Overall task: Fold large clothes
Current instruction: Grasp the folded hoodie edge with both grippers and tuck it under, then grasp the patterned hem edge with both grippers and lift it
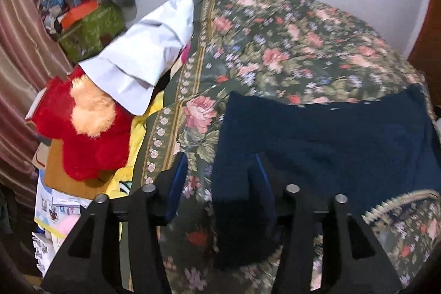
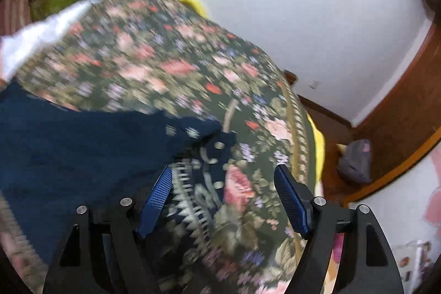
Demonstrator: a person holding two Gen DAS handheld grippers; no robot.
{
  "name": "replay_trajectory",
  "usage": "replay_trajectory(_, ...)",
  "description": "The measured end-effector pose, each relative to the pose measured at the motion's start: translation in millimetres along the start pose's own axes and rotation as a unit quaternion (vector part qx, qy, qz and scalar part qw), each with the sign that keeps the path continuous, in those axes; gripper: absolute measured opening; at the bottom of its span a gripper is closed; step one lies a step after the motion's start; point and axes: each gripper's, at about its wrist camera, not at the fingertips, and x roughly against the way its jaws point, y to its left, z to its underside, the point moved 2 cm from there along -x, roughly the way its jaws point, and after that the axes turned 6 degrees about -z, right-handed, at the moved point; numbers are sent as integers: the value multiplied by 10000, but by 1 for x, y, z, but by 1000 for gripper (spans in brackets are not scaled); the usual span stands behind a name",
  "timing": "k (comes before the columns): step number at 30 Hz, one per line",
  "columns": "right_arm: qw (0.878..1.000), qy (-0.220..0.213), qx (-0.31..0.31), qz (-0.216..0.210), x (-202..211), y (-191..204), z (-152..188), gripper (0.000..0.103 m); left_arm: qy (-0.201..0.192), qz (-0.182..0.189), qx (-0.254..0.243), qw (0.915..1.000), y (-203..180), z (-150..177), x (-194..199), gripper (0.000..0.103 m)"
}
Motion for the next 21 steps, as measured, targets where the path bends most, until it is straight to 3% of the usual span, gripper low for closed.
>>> replay_trajectory(4,9940,-127,82,-1084,41,31,1,75,-53,529,-83,9985,-28,9,27,56)
replay_trajectory(10,9777,262,184,-2078,45,91,15,76,84,1197,-169,9926,-87,29,35,65)
replay_trajectory(14,9750,802,526,-2003,14,124,38,76,436,1407,-202,9889,-123,43,15,65)
replay_trajectory(17,9732,1200,654,-1852,-12,126,57,76,679,1436,-164,9872,-138,52,-7,65)
replay_trajectory(21,9734,1121,760,-1847,-13,117,70,78,666,1492,7,9866,-133,59,-18,74)
